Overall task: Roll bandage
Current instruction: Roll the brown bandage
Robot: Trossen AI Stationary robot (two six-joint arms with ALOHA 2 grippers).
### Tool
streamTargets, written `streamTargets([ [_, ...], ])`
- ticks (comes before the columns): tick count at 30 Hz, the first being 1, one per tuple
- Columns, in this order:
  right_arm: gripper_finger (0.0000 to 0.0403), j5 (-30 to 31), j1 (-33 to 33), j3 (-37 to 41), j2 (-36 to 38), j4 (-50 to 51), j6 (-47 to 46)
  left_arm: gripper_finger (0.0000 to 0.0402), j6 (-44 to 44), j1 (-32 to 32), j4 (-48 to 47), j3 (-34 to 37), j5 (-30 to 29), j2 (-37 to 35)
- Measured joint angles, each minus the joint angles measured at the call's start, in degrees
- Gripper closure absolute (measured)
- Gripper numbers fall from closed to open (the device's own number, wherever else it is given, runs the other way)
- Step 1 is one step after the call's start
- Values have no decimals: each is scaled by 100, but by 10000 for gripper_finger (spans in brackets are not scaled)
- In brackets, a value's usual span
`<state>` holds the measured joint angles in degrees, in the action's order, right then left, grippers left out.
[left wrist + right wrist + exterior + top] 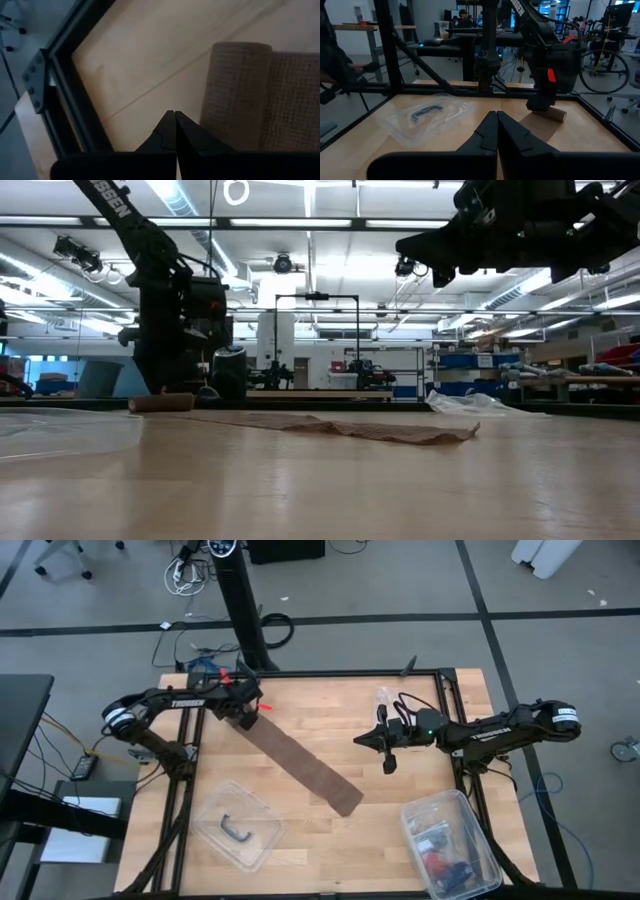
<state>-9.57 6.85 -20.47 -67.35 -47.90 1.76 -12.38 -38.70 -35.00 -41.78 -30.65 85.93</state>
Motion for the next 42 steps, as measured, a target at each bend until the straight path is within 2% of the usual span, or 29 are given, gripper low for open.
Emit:
streamTargets([
  [15, 403, -69, -9, 2, 0, 11, 2, 401, -179, 532, 245, 1, 81, 118],
  [24, 403, -64, -41, -3, 0, 22, -184, 401, -142, 517, 200, 0, -93, 77],
  [27, 403, -91, -278, -248, -47, 595, -241, 401, -126, 457, 203, 0, -144, -57],
  [31, 403, -91, -764, -896, -285, 2093, -168, 401, 21, 364, 203, 0, -152, -314],
  [34, 403, -91, -1078, -1263, -541, 2863, -211, 401, 56, 317, 215, 0, -119, -536],
  [39, 403, -213, -1439, -1357, -1128, 3252, -812, 401, 170, 313, 245, 0, 421, -645],
  [42, 403, -223, -1644, -1357, -1588, 3201, -1200, 401, 168, 317, 256, 0, 469, -647],
])
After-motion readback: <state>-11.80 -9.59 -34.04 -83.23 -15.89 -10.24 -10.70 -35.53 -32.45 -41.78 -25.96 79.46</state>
